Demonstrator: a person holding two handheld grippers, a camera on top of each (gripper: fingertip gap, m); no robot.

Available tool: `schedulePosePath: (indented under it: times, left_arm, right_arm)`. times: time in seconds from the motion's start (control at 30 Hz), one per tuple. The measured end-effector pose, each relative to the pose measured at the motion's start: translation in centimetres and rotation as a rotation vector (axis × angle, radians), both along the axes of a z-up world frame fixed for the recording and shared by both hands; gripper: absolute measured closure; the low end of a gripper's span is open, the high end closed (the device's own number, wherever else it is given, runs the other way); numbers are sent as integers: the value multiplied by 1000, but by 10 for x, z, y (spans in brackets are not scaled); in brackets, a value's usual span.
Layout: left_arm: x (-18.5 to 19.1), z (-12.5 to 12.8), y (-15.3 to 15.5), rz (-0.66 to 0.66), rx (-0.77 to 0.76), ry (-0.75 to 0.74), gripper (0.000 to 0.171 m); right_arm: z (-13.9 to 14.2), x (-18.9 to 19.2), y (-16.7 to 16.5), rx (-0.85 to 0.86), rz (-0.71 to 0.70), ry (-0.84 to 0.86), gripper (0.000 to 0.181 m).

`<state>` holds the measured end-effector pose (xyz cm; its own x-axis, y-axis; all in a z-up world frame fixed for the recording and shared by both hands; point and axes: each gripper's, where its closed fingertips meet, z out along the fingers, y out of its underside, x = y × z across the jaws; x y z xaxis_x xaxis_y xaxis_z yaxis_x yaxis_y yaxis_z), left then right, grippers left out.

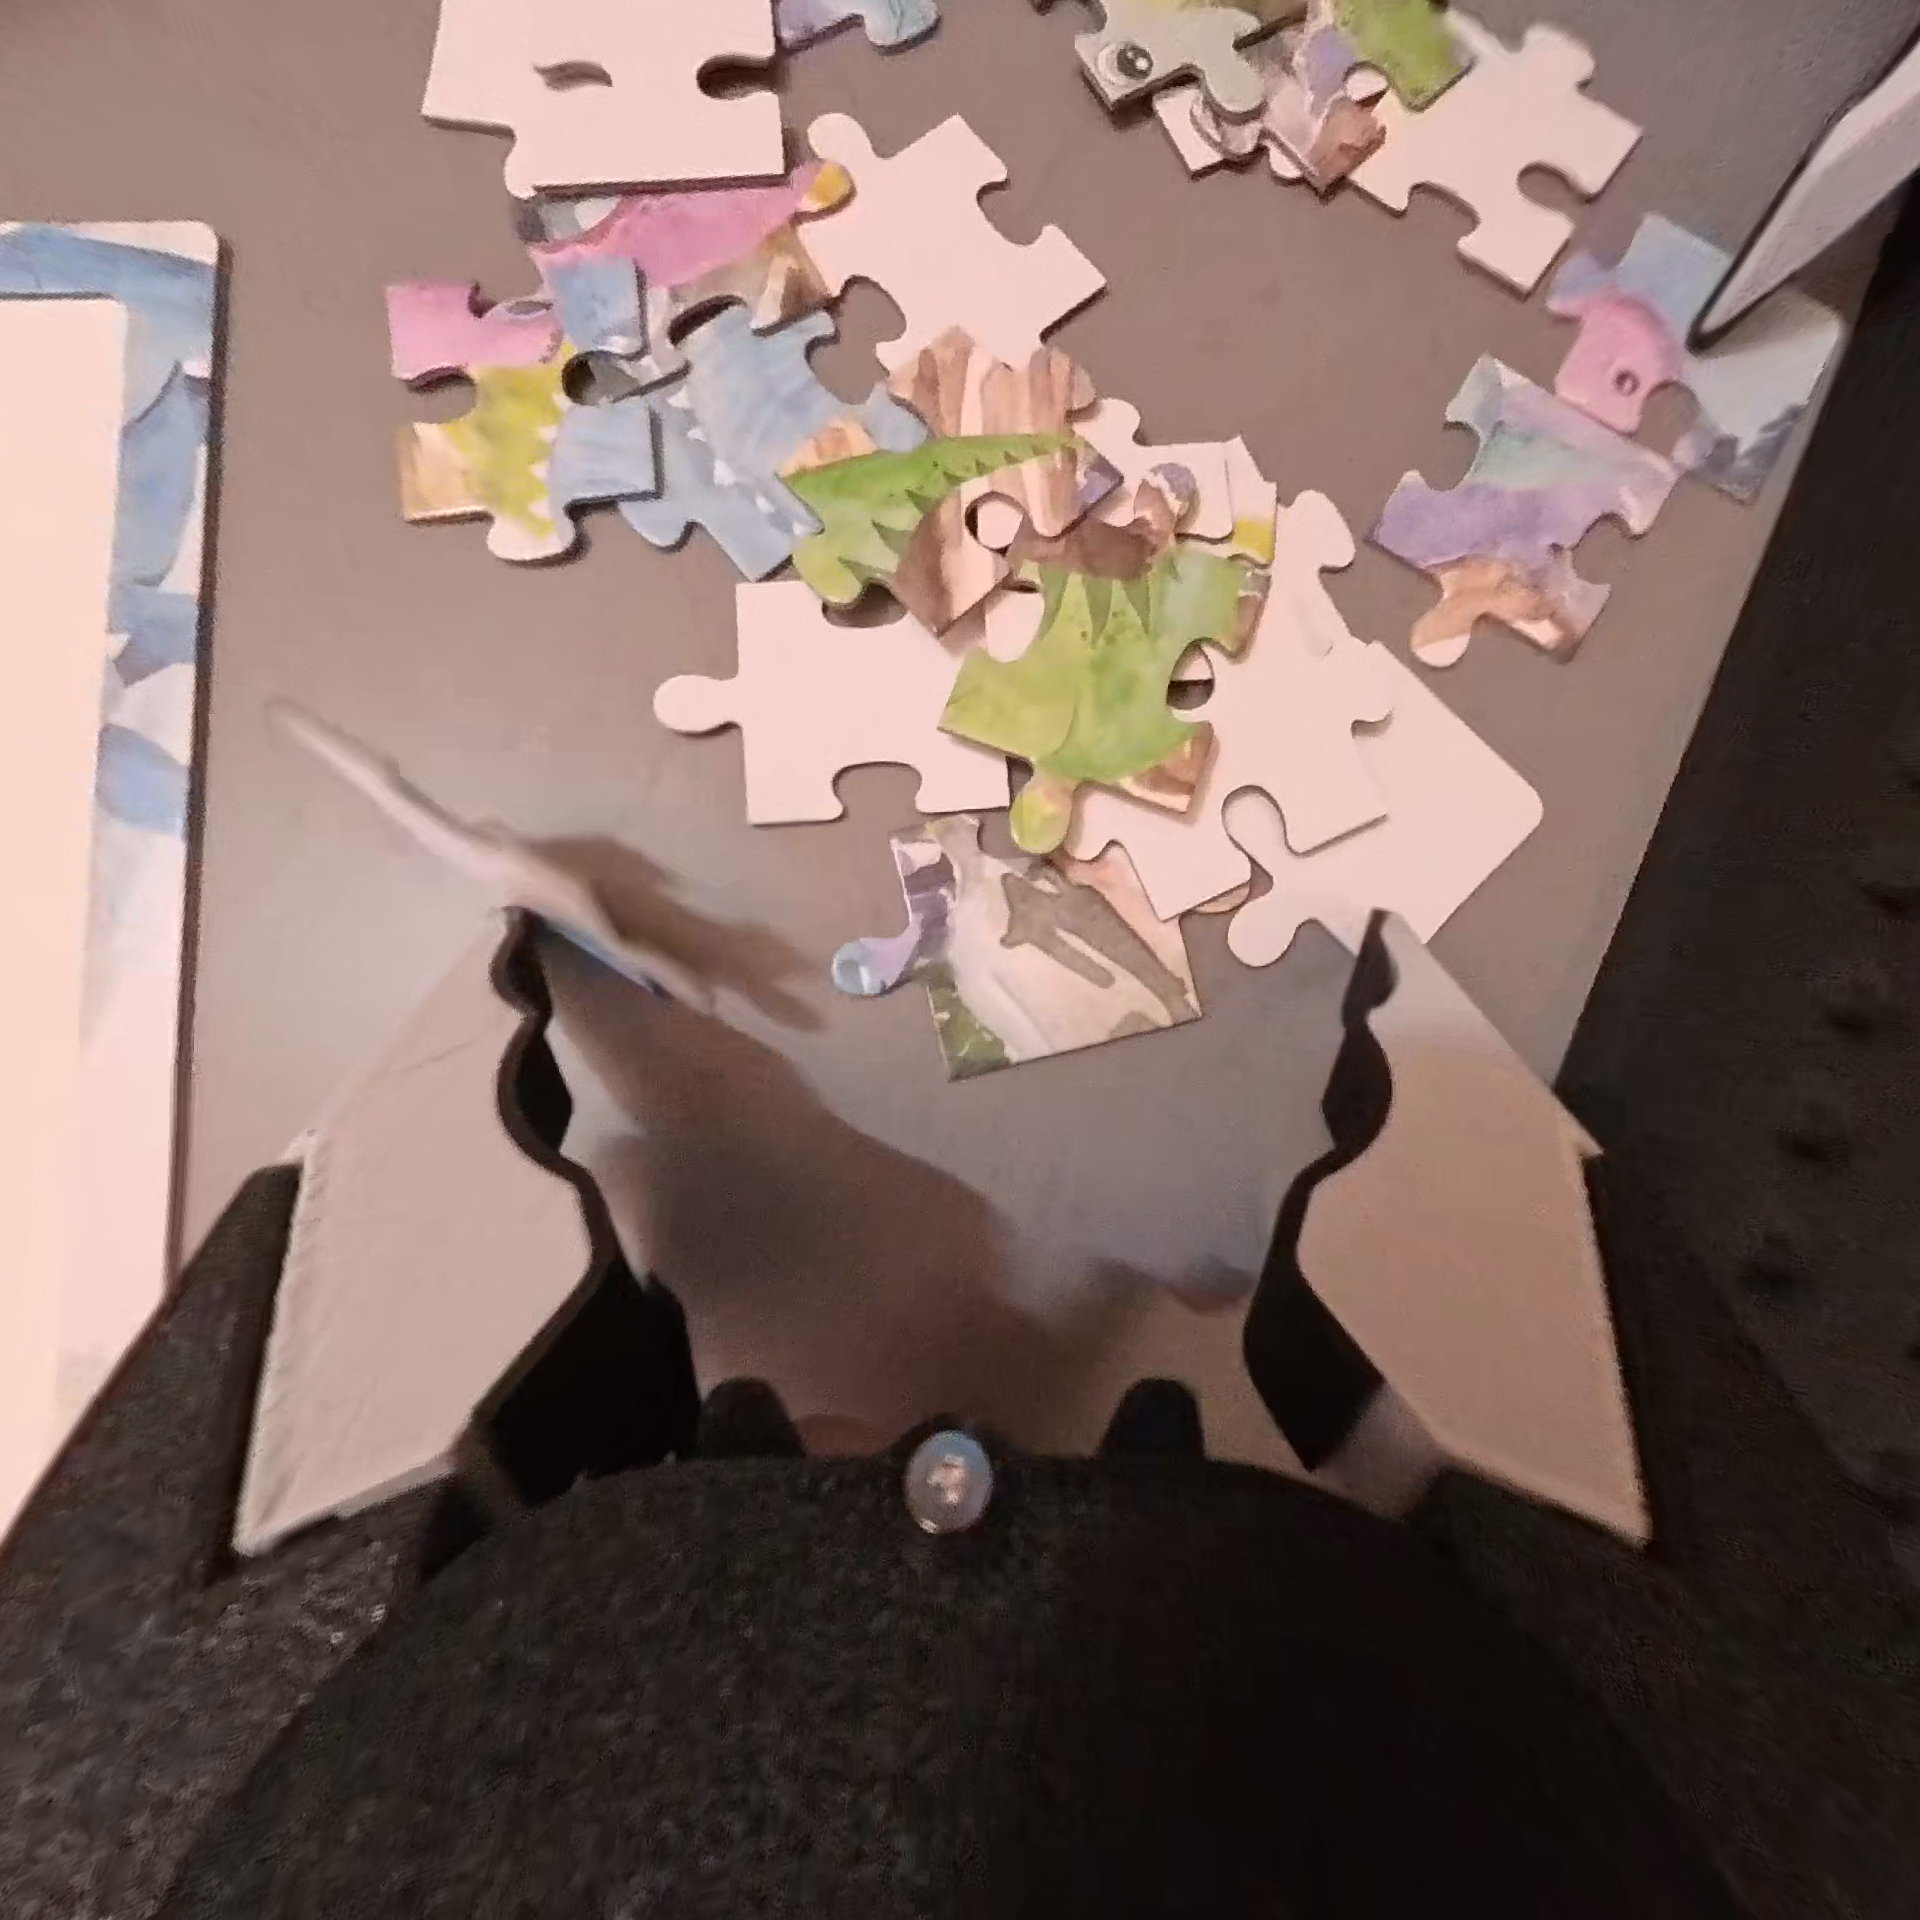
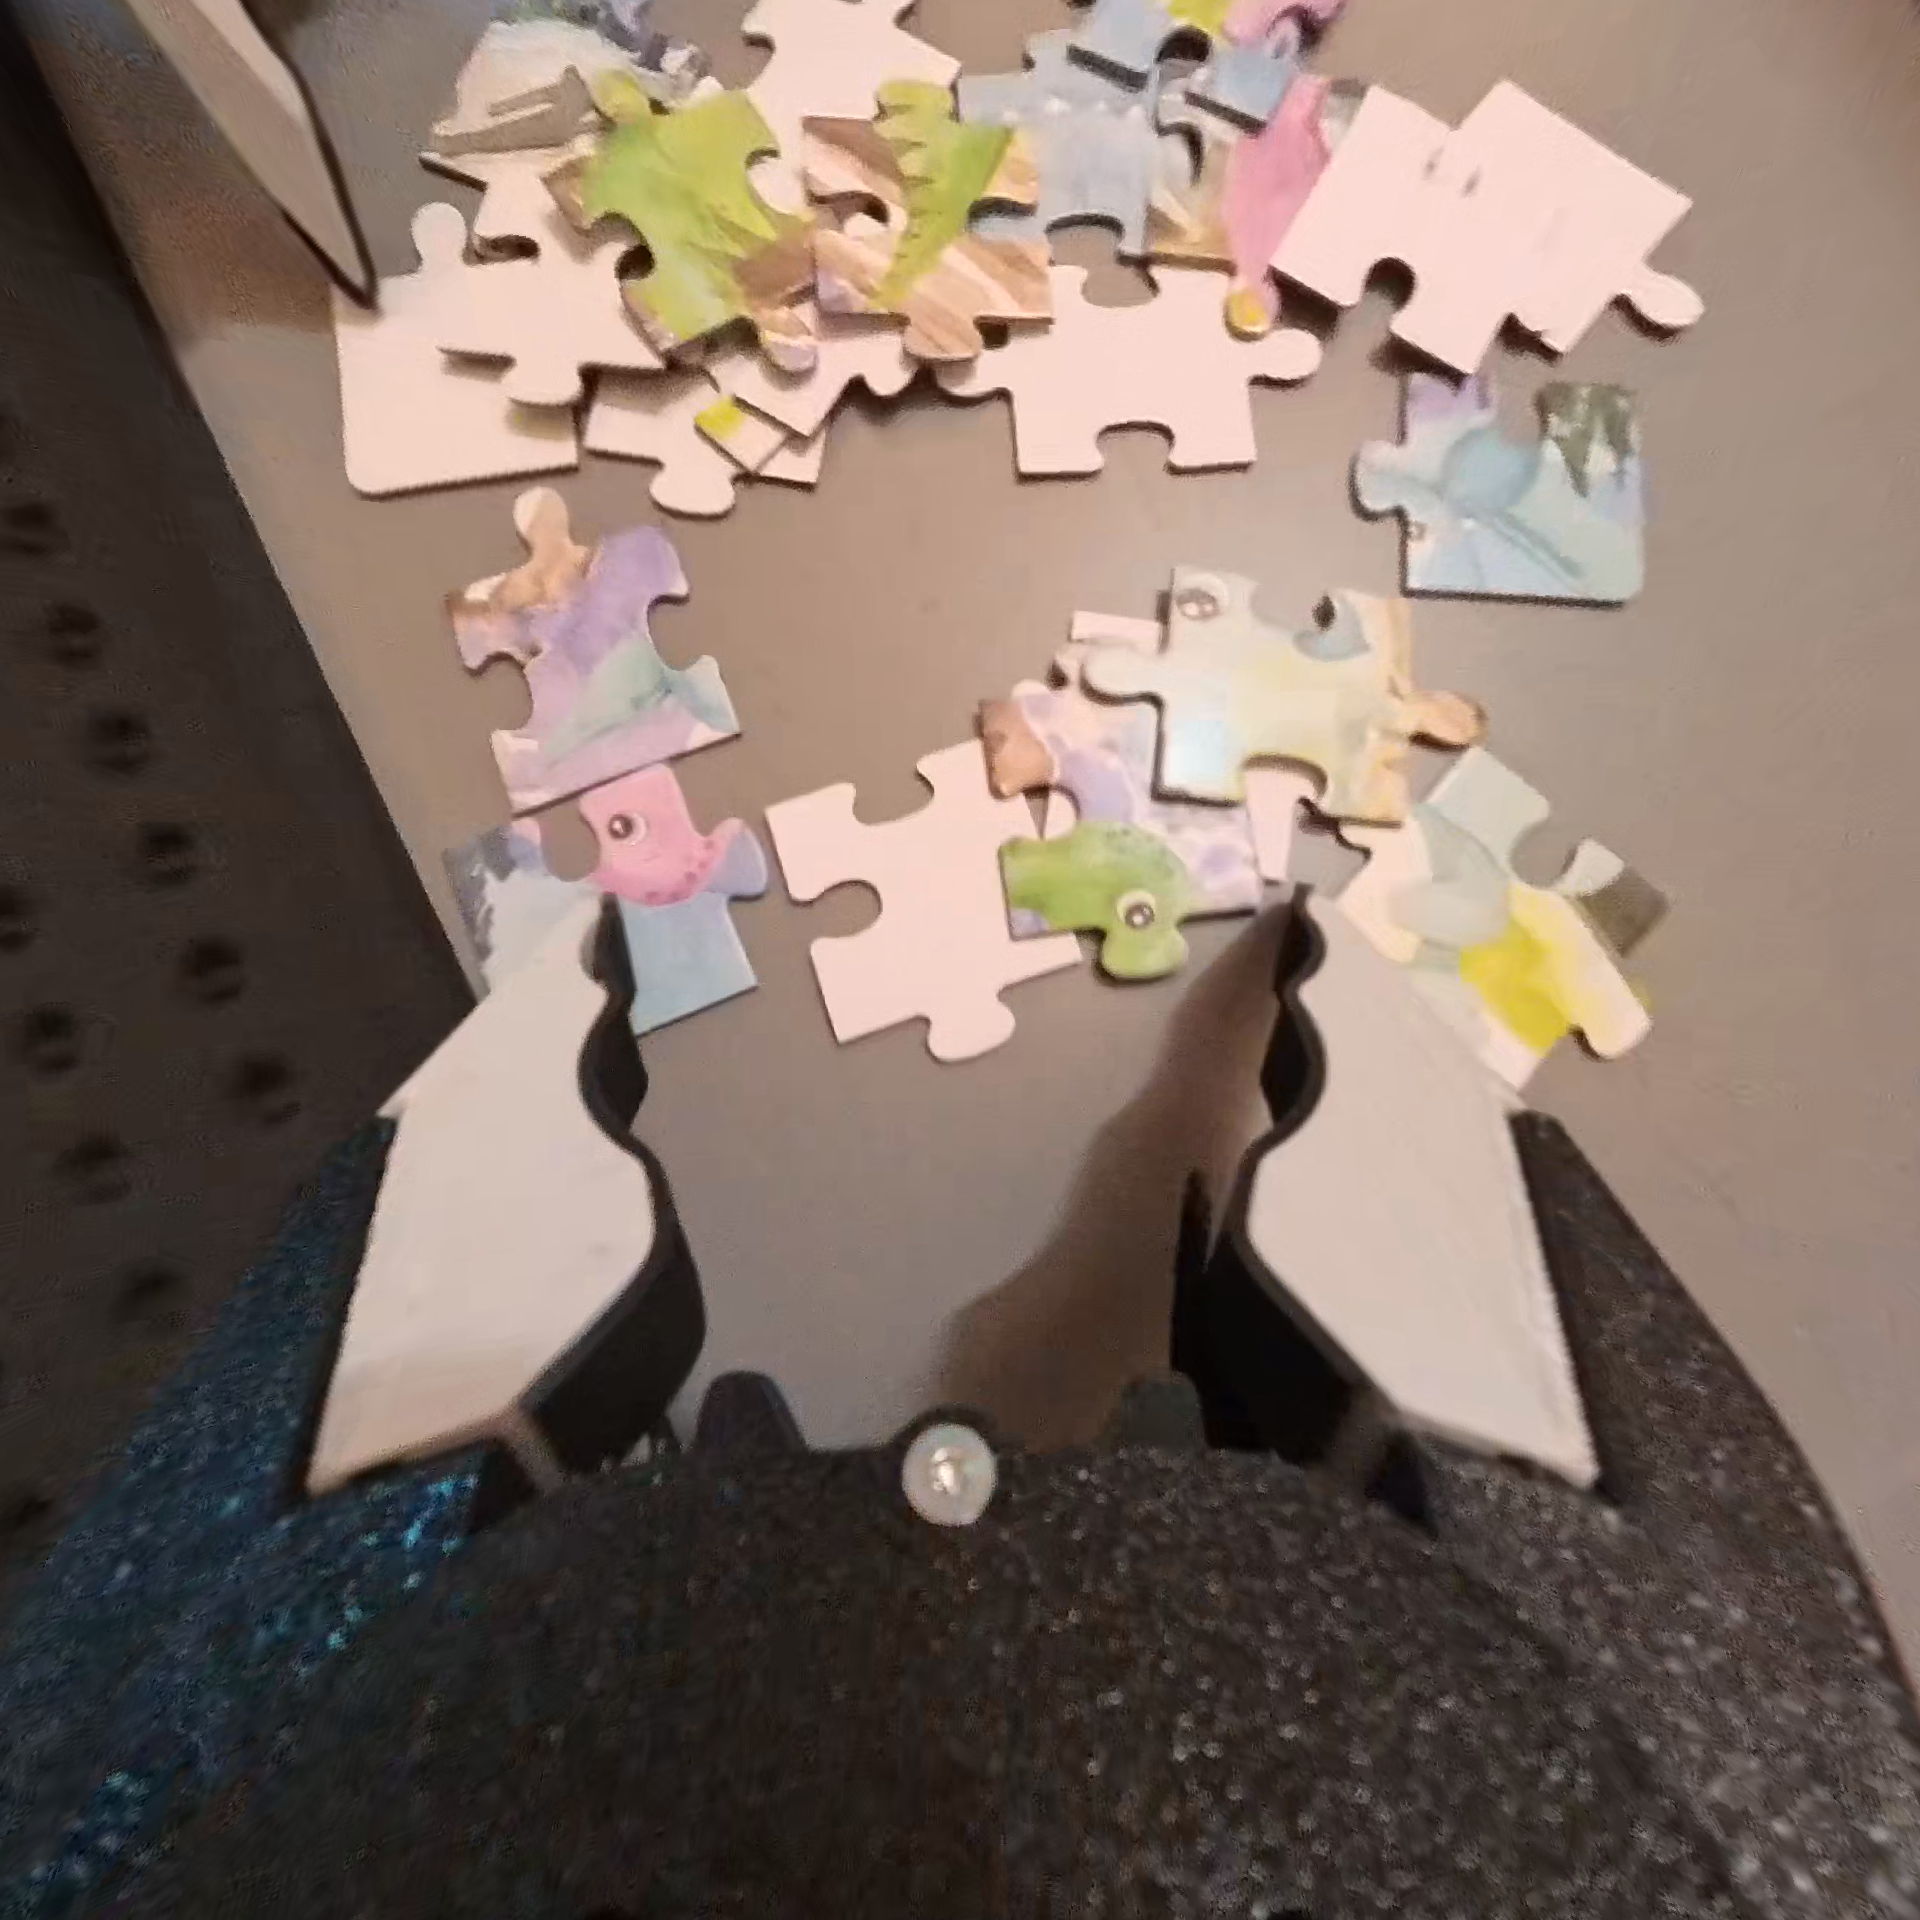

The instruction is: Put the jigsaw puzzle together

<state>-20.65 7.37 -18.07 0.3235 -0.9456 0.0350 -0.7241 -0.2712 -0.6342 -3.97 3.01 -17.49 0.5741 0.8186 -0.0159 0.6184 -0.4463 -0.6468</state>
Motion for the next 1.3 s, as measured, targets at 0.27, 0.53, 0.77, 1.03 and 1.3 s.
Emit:
schedulePosePath:
  times: [0.27, 0.53, 0.77, 1.03, 1.3]
  left_arm:
    - [56, 5, 4, -42, 37, -18, 34]
    - [67, 34, 20, -3, 19, -157, 142]
    - [11, 67, 14, 79, -46, -269, 91]
    - [-50, 8, -13, 105, -43, -53, 47]
    - [1, 5, 9, 96, 31, -33, 54]
  right_arm:
    - [4, -33, 53, 31, 21, 79, 92]
    - [57, -75, 58, -4, 124, 327, 170]
    - [94, 15, 74, 149, -132, 307, 124]
    - [2, 83, 70, 0, -352, 75, 61]
    - [7, -10, 82, 40, -122, 115, 117]
